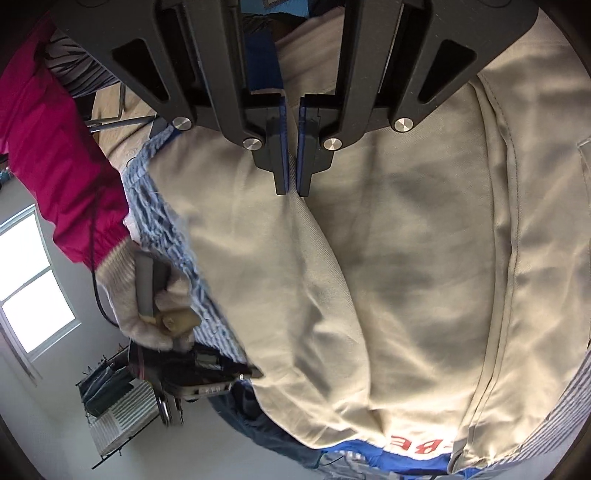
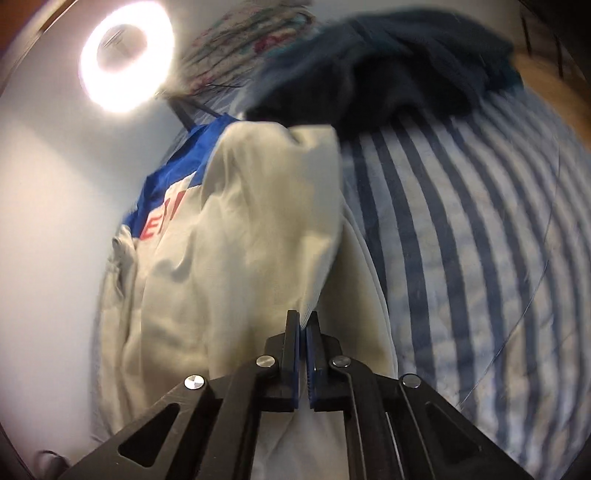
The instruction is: Fold large clothes
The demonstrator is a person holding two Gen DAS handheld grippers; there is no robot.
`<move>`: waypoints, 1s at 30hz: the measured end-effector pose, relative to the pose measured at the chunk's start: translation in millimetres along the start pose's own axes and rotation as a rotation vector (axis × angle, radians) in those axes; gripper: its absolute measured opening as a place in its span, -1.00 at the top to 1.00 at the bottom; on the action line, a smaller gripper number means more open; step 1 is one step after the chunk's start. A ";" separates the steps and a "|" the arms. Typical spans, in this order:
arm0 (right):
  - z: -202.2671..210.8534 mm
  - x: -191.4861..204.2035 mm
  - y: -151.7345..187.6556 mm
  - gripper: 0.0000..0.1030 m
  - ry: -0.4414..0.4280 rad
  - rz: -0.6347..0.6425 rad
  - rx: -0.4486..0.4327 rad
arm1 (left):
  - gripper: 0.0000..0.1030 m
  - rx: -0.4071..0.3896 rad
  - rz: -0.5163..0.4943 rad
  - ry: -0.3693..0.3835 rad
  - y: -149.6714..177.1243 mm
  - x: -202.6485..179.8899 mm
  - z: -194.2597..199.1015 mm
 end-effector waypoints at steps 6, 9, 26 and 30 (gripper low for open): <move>30.9 11.0 -22.9 0.99 0.120 0.029 -0.090 | 0.97 0.061 -0.013 -0.026 0.9 -6.9 -27.3; 25.2 -1.8 -21.1 0.86 0.072 -0.030 -0.054 | 0.97 0.082 0.006 -0.040 1.6 -1.8 -37.0; 100.7 -2.3 167.6 0.04 -0.196 0.167 0.098 | 0.97 0.077 0.003 -0.021 -0.8 -2.6 -30.4; 95.7 4.3 209.7 -0.16 -0.220 0.218 0.130 | 0.97 0.076 0.014 -0.027 -2.6 -1.7 -34.7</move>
Point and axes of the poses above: each gripper's, at about its wrist camera, not at the fingertips, and z roughly against the way its jaws point, x to its left, y to its underside, the point moved 2 cm from there along -z, roughly the way its jaws point, and after that the axes turned 11 degrees about x, right-handed, at the moved point
